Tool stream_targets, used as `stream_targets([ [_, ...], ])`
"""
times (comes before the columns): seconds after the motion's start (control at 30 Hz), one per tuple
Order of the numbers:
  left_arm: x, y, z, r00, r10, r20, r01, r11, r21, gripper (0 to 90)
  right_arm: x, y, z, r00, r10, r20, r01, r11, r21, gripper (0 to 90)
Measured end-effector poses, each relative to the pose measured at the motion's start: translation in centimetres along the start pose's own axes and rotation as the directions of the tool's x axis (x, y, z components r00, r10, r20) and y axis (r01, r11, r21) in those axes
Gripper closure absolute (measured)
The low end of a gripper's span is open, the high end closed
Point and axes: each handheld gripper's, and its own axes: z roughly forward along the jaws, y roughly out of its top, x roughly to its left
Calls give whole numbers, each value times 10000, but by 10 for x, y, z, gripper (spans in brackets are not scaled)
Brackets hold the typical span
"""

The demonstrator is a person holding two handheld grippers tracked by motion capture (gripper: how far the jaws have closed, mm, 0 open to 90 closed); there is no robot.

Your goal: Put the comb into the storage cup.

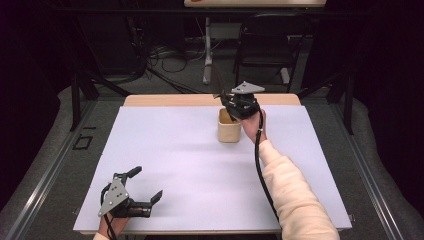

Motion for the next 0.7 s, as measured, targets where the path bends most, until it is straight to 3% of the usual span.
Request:
stream_targets([
  [0.7,0,0,0,10000,-28,18,28,10000,41,9,-1,-8,5,9998,-78,-187,85,9993,377,722],
])
